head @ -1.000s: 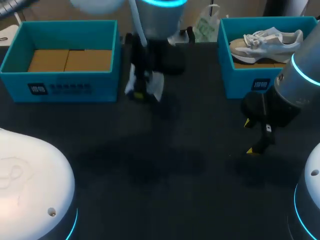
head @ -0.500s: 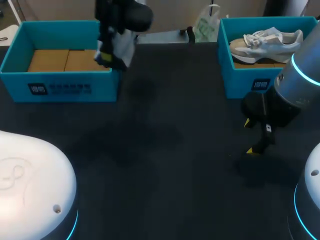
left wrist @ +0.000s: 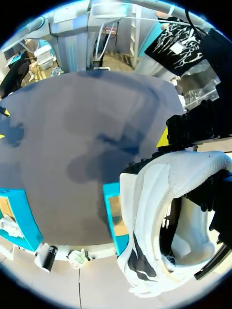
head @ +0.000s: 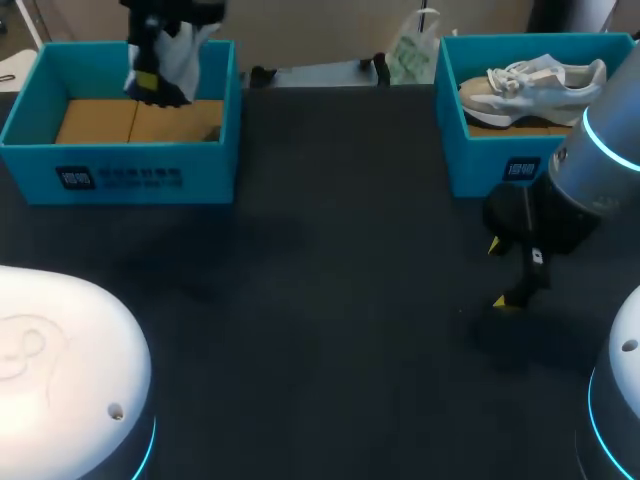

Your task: Take the shoe out of the shoebox, open the shoe tongue, remove and reinsert the insole, then place the shoe into the shoebox

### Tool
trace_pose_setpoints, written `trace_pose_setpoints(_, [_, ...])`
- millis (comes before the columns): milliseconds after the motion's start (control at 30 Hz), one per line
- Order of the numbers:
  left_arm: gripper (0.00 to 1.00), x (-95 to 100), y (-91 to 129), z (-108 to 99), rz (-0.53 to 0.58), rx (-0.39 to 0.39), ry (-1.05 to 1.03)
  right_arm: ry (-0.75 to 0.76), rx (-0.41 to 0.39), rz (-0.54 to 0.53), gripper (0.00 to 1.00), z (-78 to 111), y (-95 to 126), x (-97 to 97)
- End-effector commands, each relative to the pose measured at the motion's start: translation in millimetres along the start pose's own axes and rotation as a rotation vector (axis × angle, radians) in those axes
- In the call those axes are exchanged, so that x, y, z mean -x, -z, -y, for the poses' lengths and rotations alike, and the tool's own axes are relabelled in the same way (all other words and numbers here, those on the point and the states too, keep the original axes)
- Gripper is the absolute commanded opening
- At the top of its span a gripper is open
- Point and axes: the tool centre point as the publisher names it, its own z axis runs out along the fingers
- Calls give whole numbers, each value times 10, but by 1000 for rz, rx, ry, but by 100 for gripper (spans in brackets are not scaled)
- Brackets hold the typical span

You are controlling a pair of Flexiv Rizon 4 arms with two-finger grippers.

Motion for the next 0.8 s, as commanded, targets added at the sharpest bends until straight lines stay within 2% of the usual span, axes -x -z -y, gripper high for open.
trace_pose_setpoints(33, [0,83,-24,-199,-4,-29,8,0,-1,2,100,-3,-7,-9])
trace_pose_setpoints(233, [0,309,-69,-409,-20,-6,37,0,-1,2,100,-3,-7,-9])
trace_pose_setpoints(300, [0,391,-72,-531,-28,-27,47,0,-1,2,100,-3,-7,-9])
trace_pose_setpoints(800, [0,391,-72,-531,-28,-27,47,0,-1,2,100,-3,-7,-9])
